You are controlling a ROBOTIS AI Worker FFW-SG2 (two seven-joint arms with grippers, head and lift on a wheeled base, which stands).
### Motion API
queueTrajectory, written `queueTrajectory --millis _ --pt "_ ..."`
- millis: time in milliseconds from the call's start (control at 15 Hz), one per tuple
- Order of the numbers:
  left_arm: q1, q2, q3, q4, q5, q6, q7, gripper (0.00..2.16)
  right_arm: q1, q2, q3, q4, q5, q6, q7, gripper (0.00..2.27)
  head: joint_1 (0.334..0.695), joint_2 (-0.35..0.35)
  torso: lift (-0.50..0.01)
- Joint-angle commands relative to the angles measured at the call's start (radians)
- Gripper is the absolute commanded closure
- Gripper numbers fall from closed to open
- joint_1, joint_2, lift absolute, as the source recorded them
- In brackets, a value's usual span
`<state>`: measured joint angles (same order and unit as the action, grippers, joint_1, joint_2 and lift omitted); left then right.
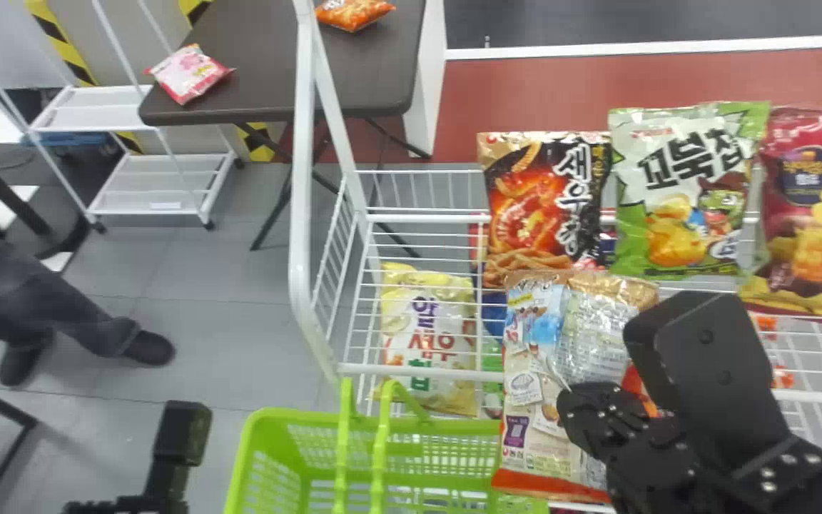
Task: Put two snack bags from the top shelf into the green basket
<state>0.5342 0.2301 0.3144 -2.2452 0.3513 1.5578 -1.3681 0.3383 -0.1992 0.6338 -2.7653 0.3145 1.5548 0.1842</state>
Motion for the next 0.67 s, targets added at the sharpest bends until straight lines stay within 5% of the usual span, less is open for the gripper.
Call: queueTrajectory --millis 0,600 --pt "0.0 0.0 0.0 -0.001 0.0 0.013 0.001 2.15 -0.004 0.0 0.037 0.006 0.003 0.017 0.0 2.24 0.695 0.228 -0.001" --pt "-0.008 -0.002 -0.011 0.01 0.0 0.013 0.026 2.15 0.004 0.001 0.053 0.231 -0.109 0.017 0.113 2.24 0.695 0.35 -0.001"
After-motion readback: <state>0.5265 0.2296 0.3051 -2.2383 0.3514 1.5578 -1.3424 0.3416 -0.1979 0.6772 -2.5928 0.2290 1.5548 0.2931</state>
